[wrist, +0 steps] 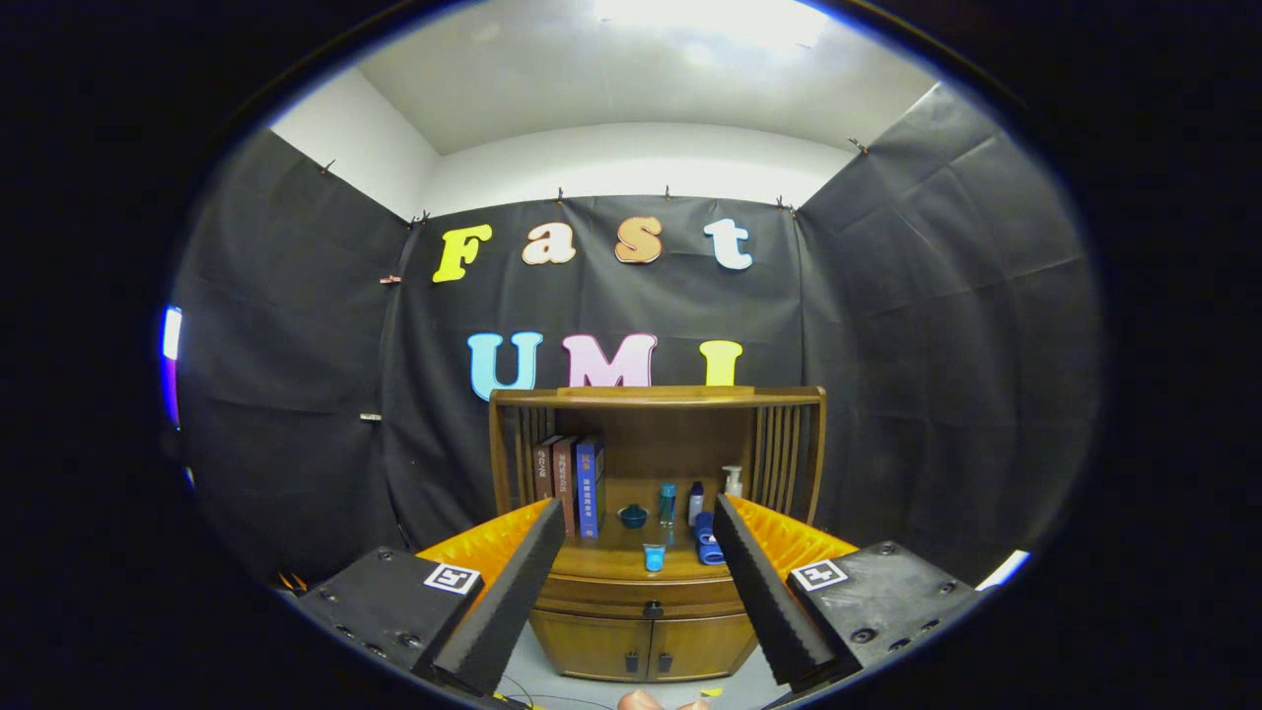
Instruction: Pull open the drawer, take out the items inside it, and place them on the countertop above the cabinet.
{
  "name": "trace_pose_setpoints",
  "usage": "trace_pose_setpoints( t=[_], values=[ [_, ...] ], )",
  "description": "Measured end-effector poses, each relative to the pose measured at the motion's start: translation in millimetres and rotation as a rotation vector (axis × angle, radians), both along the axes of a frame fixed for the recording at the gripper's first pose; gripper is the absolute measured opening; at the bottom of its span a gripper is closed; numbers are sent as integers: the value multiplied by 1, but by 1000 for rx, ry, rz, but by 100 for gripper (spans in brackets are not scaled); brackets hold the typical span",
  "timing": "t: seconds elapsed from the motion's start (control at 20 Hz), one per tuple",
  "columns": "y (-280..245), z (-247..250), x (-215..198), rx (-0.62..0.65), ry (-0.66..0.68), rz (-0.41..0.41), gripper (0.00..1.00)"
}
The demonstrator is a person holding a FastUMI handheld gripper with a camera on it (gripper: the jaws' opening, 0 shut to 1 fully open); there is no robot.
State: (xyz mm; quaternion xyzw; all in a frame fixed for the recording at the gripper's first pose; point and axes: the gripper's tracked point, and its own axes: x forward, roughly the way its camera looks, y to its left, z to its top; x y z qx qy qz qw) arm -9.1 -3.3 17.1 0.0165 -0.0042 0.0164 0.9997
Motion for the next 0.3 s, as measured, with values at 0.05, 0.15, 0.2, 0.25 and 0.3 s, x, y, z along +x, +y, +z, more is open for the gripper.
trace_pose_setpoints(
  t=[0.05, 0.15, 0.2, 0.25, 0.3],
  values=[
    [-2, -1, 0, 1, 0, -2, 99],
    [-5, -1, 0, -3, -8, -15, 99],
    [-5, -2, 0, -6, -6, -18, 99],
    [-4, -4, 0, -6, -2, -17, 99],
    [-3, -4, -1, -6, -2, -14, 99]
  ],
)
